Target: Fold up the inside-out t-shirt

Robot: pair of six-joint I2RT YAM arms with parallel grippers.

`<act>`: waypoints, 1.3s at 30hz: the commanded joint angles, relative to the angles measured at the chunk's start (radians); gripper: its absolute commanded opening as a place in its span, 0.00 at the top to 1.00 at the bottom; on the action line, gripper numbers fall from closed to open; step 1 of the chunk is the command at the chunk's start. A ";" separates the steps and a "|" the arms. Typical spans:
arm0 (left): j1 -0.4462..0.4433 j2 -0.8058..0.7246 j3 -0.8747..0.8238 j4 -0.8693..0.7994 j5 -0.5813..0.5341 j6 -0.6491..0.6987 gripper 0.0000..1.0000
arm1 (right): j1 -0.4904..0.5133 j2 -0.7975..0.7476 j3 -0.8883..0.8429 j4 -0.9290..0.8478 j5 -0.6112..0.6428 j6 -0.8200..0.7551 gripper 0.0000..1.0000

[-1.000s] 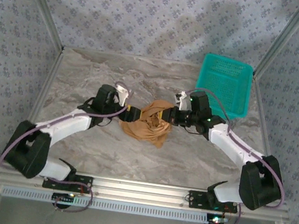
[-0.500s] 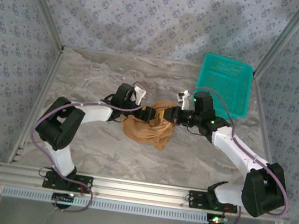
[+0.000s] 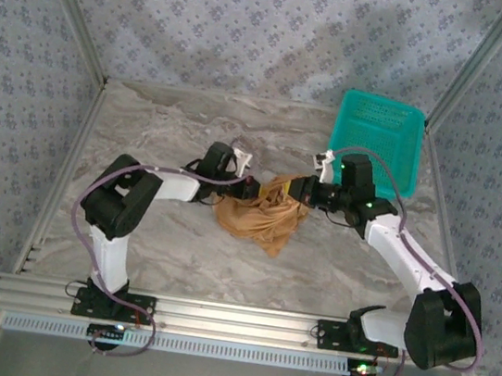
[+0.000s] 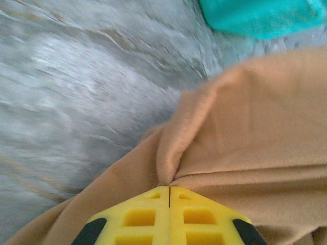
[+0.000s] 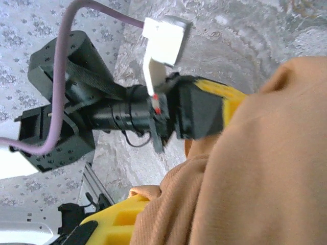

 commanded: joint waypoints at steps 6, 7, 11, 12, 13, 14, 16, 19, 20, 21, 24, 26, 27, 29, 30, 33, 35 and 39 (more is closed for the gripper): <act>0.163 -0.351 -0.011 -0.220 -0.058 -0.063 1.00 | -0.070 -0.055 -0.056 -0.069 0.033 -0.046 1.00; 0.173 -0.386 -0.019 -0.240 -0.069 -0.058 1.00 | -0.070 -0.052 -0.058 -0.076 0.048 -0.049 1.00; 0.208 -0.475 -0.072 -0.227 -0.030 -0.101 1.00 | -0.072 0.007 -0.039 -0.122 0.119 -0.052 1.00; 0.214 -0.486 -0.083 -0.211 -0.007 -0.123 1.00 | -0.068 0.032 -0.025 -0.143 0.161 -0.049 1.00; 0.221 -0.495 -0.098 -0.183 0.021 -0.154 1.00 | -0.064 0.065 -0.004 -0.167 0.202 -0.047 1.00; 0.226 -0.500 -0.111 -0.149 0.050 -0.188 1.00 | -0.061 0.103 0.024 -0.190 0.240 -0.042 1.00; 0.228 -0.499 -0.121 -0.114 0.074 -0.223 1.00 | -0.050 0.179 0.091 -0.247 0.318 -0.036 1.00; 0.229 -0.466 -0.084 -0.248 -0.025 -0.171 1.00 | -0.029 0.270 0.162 -0.270 0.362 -0.021 1.00; 0.232 -0.437 -0.060 -0.316 -0.080 -0.142 1.00 | -0.021 0.291 0.172 -0.256 0.348 -0.014 1.00; 0.236 -0.401 -0.038 -0.370 -0.120 -0.119 1.00 | -0.013 0.304 0.179 -0.244 0.334 -0.006 1.00; 0.247 -0.295 0.035 -0.510 -0.165 -0.080 0.81 | 0.027 0.317 0.198 -0.222 0.320 -0.005 1.00; 0.219 -0.284 0.061 -0.593 -0.215 -0.066 0.55 | 0.049 0.314 0.207 -0.219 0.321 -0.015 1.00; 0.193 -0.300 0.066 -0.627 -0.265 -0.064 0.47 | 0.058 0.312 0.210 -0.220 0.323 -0.018 1.00; 0.139 -0.347 0.061 -0.682 -0.370 -0.091 0.38 | 0.065 0.309 0.212 -0.225 0.324 -0.023 1.00; 0.114 -0.376 0.043 -0.687 -0.407 -0.122 0.36 | 0.066 0.309 0.211 -0.227 0.324 -0.023 1.00; 0.079 -0.446 -0.054 -0.608 -0.401 -0.251 0.33 | 0.064 0.310 0.202 -0.228 0.326 -0.026 1.00; 0.046 -0.475 -0.131 -0.481 -0.344 -0.321 0.37 | 0.062 0.312 0.195 -0.223 0.321 -0.026 1.00; -0.033 -0.427 -0.149 -0.383 -0.284 -0.327 0.41 | 0.058 0.310 0.194 -0.224 0.314 -0.030 1.00</act>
